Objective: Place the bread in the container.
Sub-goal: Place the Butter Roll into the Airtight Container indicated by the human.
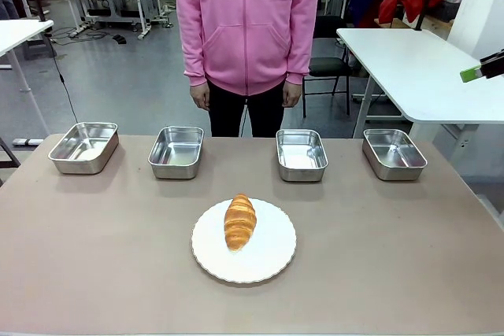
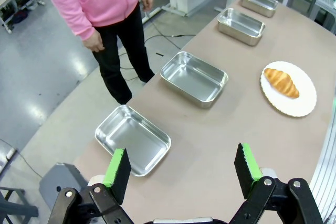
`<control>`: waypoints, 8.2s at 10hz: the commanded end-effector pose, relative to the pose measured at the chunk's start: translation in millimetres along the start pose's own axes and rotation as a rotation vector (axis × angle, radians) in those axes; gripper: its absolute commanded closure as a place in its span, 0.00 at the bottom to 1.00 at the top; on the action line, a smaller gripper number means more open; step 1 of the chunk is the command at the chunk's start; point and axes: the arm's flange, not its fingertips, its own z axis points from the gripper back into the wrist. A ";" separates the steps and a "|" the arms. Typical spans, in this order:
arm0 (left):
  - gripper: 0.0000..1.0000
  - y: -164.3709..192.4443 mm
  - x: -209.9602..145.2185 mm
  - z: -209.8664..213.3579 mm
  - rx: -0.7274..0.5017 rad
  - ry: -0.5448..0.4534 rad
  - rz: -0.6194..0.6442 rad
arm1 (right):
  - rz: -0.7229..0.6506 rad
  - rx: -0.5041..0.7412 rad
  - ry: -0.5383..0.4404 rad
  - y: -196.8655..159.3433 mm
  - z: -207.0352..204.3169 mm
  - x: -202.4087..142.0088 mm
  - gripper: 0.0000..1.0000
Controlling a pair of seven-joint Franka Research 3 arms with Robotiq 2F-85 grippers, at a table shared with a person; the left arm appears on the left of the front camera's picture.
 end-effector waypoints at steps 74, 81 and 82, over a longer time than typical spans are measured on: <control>0.00 -94.5 132.2 -153.2 0.091 0.354 0.313 | -0.001 0.008 -0.016 -0.1 -0.6 0.9 0.00; 0.00 -270.7 157.5 -346.6 0.085 0.597 0.557 | -0.001 0.008 -0.016 -0.1 -0.6 0.9 0.00; 0.00 -272.0 144.6 -350.6 0.108 0.643 0.522 | -0.001 0.008 -0.016 -0.1 -0.6 0.9 0.00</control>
